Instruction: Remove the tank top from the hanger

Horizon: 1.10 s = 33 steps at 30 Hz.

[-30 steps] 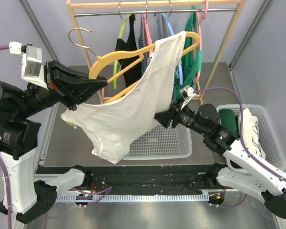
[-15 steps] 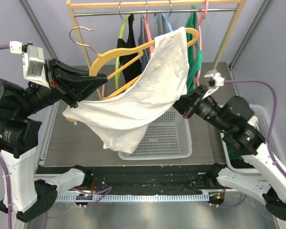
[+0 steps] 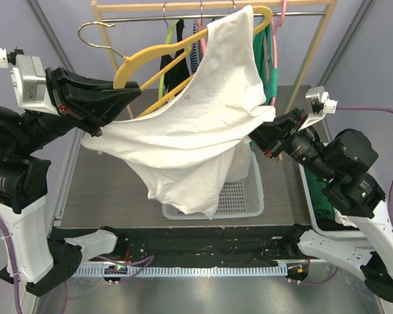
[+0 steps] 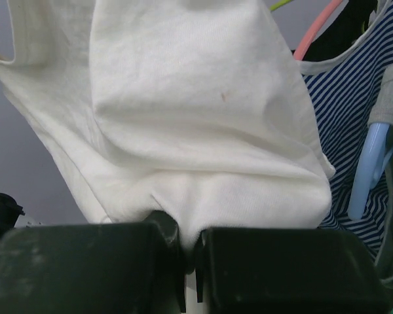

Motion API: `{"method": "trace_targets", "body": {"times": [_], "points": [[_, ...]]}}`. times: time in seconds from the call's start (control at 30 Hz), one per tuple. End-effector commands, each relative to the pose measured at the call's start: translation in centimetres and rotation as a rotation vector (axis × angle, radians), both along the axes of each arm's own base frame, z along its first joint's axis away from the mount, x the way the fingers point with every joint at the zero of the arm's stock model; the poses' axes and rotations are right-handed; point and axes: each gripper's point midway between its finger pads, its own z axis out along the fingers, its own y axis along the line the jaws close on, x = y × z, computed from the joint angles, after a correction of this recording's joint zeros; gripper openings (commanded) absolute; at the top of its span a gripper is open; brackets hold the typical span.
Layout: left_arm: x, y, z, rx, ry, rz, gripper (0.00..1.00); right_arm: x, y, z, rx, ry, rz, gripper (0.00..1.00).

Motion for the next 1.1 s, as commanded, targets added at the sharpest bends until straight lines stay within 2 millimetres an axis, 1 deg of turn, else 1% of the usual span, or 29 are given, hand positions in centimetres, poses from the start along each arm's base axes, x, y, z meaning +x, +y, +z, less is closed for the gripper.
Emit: {"method": "trace_targets", "body": {"times": [0.0,0.03,0.1,0.13,0.2,0.23,0.3,0.33,0.37,0.4,0.43,0.47,0.5,0.6,0.63,0.67,0.73,0.8,0.83,0.87,0.9,0.93,0.97,1.0,1.03,1.07], "points": [[-0.4,0.8,1.9,-0.026,-0.095,0.046,0.00,-2.1,-1.8,7.6,0.114,-0.155,0.000,0.04],[-0.6,0.8,1.8,-0.025,-0.097,0.047,0.00,-2.0,-1.7,7.5,0.111,-0.149,0.003,0.04],[-0.7,1.0,1.6,-0.020,-0.107,0.055,0.00,-1.4,-1.2,6.8,0.100,-0.129,0.002,0.04],[-0.6,0.9,1.4,-0.016,-0.104,0.056,0.00,-1.0,-0.8,5.9,0.089,-0.108,0.002,0.04],[-0.7,1.1,1.3,-0.015,-0.111,0.064,0.00,-0.5,-0.5,4.9,0.080,-0.087,-0.003,0.04],[-0.7,1.1,1.2,-0.012,-0.109,0.065,0.00,0.1,-0.2,4.0,0.071,-0.070,-0.015,0.04],[-0.6,1.1,1.1,-0.006,-0.113,0.069,0.00,0.7,0.0,3.0,0.059,-0.052,-0.028,0.05],[-0.8,1.1,1.0,-0.003,-0.113,0.068,0.00,1.2,0.2,2.1,0.045,-0.034,-0.042,0.05],[-0.5,1.0,0.7,0.002,-0.107,0.070,0.00,1.6,0.3,1.6,0.033,-0.027,-0.050,0.05],[-0.4,1.0,0.5,0.006,-0.105,0.069,0.00,2.2,0.9,0.9,0.016,-0.011,-0.049,0.04],[-0.3,1.0,0.4,0.010,-0.105,0.071,0.00,2.6,1.2,0.6,0.011,-0.006,-0.051,0.04],[-0.2,0.9,0.1,0.014,-0.100,0.070,0.00,2.9,1.5,0.4,0.005,-0.003,-0.055,0.04],[0.0,0.9,0.0,0.016,-0.098,0.072,0.00,3.8,2.3,0.2,-0.005,-0.002,-0.053,0.04],[0.9,0.7,-0.1,0.023,-0.094,0.078,0.00,5.1,3.9,0.4,-0.020,-0.013,-0.042,0.02],[1.3,0.6,-0.2,0.026,-0.094,0.083,0.00,6.2,5.0,0.7,-0.026,-0.013,-0.038,0.01],[1.9,0.4,-0.3,0.032,-0.090,0.086,0.00,6.4,5.4,1.0,-0.027,-0.018,-0.025,0.01],[2.4,0.3,-0.4,0.035,-0.093,0.097,0.00,7.2,6.4,1.6,-0.023,-0.025,-0.016,0.01],[2.9,0.3,-0.5,0.041,-0.097,0.108,0.00,7.6,6.6,1.3,-0.023,-0.020,-0.020,0.01],[3.3,0.3,-0.8,0.045,-0.087,0.112,0.00,7.7,6.8,0.5,-0.033,-0.008,-0.022,0.01],[3.4,0.2,-1.1,0.047,-0.080,0.111,0.00,7.6,6.5,0.2,-0.031,-0.004,-0.028,0.01],[3.0,0.3,-1.2,0.047,-0.082,0.111,0.00,7.8,6.3,-0.4,-0.037,0.005,-0.044,0.01],[3.6,0.1,-2.3,0.061,-0.054,0.110,0.00,8.1,6.4,-2.9,-0.067,0.046,-0.050,0.01],[3.6,0.2,-2.7,0.065,-0.044,0.115,0.00,7.5,5.7,-3.3,-0.064,0.050,-0.058,0.01],[3.2,0.4,-3.3,0.072,-0.035,0.119,0.00,7.9,5.7,-6.6,-0.106,0.103,-0.074,0.01],[3.9,0.1,-4.9,0.093,0.004,0.117,0.00,7.7,5.3,-7.8,-0.118,0.125,-0.082,0.01],[3.9,0.1,-5.8,0.106,0.022,0.118,0.00,7.5,5.0,-9.2,-0.125,0.161,-0.087,0.01]]}}
